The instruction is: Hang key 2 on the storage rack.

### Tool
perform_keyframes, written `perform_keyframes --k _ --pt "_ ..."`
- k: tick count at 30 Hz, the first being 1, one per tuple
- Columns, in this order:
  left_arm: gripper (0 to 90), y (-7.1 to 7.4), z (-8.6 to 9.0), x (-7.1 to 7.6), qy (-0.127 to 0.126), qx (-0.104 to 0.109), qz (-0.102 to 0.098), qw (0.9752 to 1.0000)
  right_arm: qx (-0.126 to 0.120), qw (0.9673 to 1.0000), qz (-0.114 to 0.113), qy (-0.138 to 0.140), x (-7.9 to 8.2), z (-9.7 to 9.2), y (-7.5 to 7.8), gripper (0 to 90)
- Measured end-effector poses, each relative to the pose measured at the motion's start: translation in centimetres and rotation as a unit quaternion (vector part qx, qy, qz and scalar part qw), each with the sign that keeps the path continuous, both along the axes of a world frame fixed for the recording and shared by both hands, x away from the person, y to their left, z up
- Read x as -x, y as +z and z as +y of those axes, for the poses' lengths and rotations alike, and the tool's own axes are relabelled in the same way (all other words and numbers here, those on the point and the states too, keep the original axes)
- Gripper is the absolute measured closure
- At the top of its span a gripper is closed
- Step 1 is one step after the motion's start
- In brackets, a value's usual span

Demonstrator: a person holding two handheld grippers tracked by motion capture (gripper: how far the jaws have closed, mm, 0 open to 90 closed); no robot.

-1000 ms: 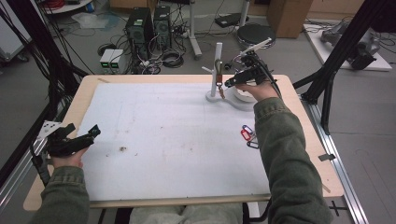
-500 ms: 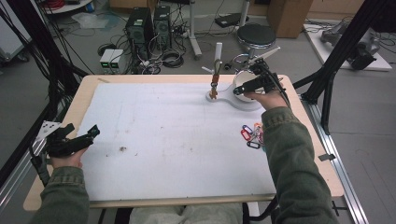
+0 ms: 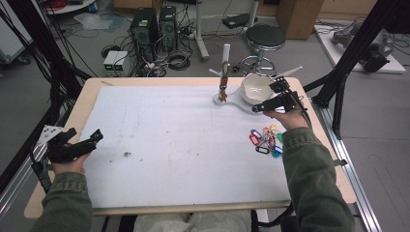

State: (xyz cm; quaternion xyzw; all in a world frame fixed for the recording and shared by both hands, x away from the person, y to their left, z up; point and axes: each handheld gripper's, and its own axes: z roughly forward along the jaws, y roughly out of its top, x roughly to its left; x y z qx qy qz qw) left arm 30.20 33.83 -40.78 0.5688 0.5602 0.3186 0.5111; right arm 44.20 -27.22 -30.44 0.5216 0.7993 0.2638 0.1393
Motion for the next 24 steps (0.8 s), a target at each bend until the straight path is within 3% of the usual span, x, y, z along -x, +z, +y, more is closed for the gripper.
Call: perform_keyframes --k 9,24 --pt "1.7 0.0 0.0 0.0 -0.002 -0.001 0.001 1.0000 0.008 0.9999 0.007 -0.004 0.8 -0.7 -1.6 0.8" --pt "1.7 0.0 -0.1 0.1 -0.001 0.000 0.001 1.0000 -0.009 0.9997 0.018 -0.011 1.9 -2.1 -4.5 0.8"
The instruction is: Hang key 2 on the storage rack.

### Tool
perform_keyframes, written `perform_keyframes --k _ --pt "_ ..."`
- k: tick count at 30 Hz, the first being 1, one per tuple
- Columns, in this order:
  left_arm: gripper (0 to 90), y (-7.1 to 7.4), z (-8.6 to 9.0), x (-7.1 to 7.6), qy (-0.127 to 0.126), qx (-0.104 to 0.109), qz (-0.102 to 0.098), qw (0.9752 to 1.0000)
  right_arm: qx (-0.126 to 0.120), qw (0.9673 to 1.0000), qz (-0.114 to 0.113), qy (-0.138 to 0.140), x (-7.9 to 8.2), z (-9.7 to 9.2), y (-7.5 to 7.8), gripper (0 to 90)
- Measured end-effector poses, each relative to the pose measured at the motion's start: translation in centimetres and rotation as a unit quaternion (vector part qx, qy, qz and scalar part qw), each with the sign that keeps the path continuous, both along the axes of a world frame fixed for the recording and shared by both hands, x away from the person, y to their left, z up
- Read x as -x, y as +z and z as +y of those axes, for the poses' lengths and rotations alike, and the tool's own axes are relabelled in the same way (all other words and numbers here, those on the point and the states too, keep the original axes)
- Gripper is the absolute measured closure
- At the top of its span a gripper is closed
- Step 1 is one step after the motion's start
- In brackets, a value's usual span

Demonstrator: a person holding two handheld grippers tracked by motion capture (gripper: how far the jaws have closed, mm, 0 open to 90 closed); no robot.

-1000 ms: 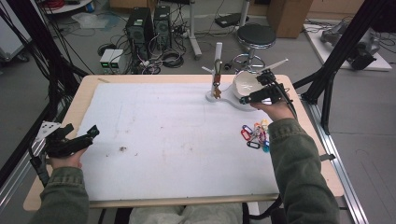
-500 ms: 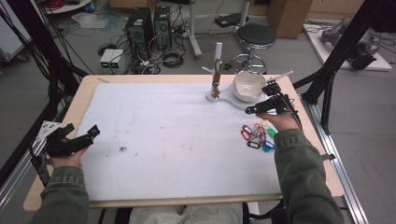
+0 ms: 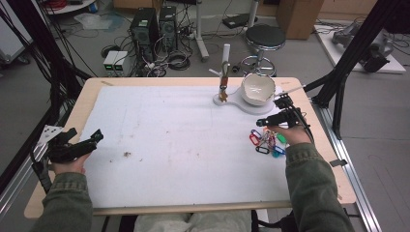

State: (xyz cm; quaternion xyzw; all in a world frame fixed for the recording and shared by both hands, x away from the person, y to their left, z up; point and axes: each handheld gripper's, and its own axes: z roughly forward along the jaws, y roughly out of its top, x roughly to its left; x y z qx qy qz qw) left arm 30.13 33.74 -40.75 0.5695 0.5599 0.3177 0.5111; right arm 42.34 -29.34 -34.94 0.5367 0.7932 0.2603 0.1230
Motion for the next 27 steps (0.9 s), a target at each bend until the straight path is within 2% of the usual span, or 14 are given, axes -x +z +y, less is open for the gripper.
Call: perform_keyframes --k 16,19,20,21,24,27 --pt "1.7 0.0 0.0 -0.1 -0.002 0.002 -0.001 1.0000 -0.026 0.9994 0.021 -0.003 1.2 -1.1 -3.0 0.9" --pt "1.7 0.0 -0.1 -0.2 -0.003 0.002 -0.001 1.0000 -0.033 0.9989 0.033 -0.006 1.4 -1.4 -3.7 4.0" --pt "1.7 0.0 -0.1 -0.2 -0.003 0.003 -0.001 1.0000 -0.023 0.9990 0.036 -0.009 1.4 -1.3 -3.8 4.2" --pt "1.7 0.0 -0.1 -0.2 -0.003 0.003 -0.001 1.0000 -0.001 0.9993 0.034 -0.013 1.5 -1.1 -4.0 4.7" --pt "1.7 0.0 -0.1 -0.2 -0.002 0.005 0.000 1.0000 0.011 0.9992 0.033 -0.017 1.5 -0.7 -4.0 7.8" --pt "1.7 0.0 -0.1 -0.2 -0.003 0.005 0.000 1.0000 0.026 0.9990 0.033 -0.013 1.5 -0.3 -4.1 16.0"
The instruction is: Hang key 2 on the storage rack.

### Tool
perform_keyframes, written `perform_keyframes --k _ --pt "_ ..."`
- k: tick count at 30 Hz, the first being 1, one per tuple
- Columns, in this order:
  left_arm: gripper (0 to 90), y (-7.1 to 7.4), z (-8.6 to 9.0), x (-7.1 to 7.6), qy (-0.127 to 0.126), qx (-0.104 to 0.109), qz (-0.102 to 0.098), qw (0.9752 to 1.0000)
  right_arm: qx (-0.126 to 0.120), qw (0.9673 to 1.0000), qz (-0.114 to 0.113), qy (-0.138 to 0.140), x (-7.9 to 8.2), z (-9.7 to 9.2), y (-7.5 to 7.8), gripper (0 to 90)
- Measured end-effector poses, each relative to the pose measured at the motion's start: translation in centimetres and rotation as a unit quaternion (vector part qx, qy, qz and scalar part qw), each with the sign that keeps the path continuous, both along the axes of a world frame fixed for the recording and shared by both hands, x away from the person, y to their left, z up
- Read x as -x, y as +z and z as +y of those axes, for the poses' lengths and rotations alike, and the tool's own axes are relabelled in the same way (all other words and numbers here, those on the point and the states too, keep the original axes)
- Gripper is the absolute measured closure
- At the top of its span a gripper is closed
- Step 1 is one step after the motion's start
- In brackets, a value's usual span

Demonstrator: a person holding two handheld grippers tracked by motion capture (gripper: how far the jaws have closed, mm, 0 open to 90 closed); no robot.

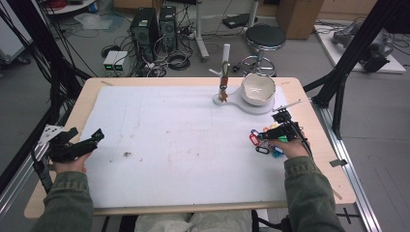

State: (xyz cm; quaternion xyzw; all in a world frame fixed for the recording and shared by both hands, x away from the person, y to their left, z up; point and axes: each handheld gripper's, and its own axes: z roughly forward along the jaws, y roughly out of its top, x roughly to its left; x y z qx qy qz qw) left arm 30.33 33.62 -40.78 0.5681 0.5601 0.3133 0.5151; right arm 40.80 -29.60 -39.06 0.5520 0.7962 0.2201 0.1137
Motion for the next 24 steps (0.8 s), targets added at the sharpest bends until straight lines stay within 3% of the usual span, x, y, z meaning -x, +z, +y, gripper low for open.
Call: perform_keyframes --k 15,18,24 --pt "1.7 0.0 0.0 0.0 -0.001 -0.003 0.001 1.0000 0.027 0.9985 0.047 -0.009 -0.2 0.7 -1.1 48.1" --pt "1.7 0.0 -0.1 0.0 -0.001 -0.002 0.000 1.0000 0.028 0.9982 0.052 -0.008 -0.1 0.8 -1.1 58.7" --pt "1.7 0.0 0.0 -0.1 -0.001 -0.001 0.000 1.0000 0.037 0.9977 0.057 -0.003 0.0 1.1 -1.2 66.2"
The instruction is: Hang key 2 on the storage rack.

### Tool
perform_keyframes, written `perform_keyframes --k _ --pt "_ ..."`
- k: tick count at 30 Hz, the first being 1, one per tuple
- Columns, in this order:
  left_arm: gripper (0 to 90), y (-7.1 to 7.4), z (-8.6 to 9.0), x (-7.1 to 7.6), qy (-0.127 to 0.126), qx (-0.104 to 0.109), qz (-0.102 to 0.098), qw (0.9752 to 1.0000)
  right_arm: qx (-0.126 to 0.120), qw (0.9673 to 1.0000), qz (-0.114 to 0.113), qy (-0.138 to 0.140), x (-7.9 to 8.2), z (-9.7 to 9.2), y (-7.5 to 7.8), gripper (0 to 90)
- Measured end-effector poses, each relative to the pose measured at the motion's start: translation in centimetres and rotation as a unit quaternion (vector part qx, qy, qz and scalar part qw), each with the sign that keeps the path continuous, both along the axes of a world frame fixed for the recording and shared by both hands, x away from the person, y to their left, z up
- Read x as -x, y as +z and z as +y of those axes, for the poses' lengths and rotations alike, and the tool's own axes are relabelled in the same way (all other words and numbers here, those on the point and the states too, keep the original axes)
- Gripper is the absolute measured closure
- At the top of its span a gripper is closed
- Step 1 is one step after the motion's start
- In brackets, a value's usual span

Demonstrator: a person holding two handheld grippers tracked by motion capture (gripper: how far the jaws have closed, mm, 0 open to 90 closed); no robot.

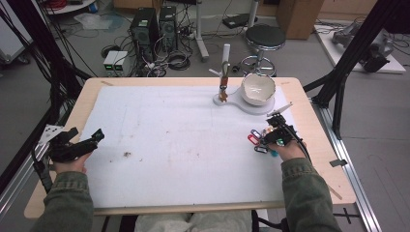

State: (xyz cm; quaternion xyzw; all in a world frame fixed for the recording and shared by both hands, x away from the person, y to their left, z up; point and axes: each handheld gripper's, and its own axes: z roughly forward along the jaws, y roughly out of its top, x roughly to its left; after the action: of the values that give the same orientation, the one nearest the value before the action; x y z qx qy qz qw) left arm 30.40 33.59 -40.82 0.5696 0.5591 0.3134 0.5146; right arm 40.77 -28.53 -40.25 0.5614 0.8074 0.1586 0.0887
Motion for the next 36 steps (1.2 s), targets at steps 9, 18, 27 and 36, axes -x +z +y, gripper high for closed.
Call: perform_keyframes --k 9,18,27,36 --pt "1.7 0.0 0.0 0.0 0.000 0.001 -0.001 1.0000 0.028 0.9989 -0.019 0.032 0.8 0.7 0.2 67.2" --pt "1.7 0.0 0.0 0.0 0.000 0.001 -0.001 1.0000 -0.041 0.9977 -0.043 0.032 1.5 -0.1 0.9 67.4" --pt "1.7 0.0 -0.1 -0.2 -0.004 -0.001 -0.002 1.0000 -0.083 0.9942 -0.059 0.034 2.2 -1.2 1.5 67.5" --pt "1.7 0.0 -0.1 -0.2 -0.003 -0.001 -0.002 1.0000 -0.081 0.9924 -0.082 0.043 2.5 -0.9 1.9 67.6"
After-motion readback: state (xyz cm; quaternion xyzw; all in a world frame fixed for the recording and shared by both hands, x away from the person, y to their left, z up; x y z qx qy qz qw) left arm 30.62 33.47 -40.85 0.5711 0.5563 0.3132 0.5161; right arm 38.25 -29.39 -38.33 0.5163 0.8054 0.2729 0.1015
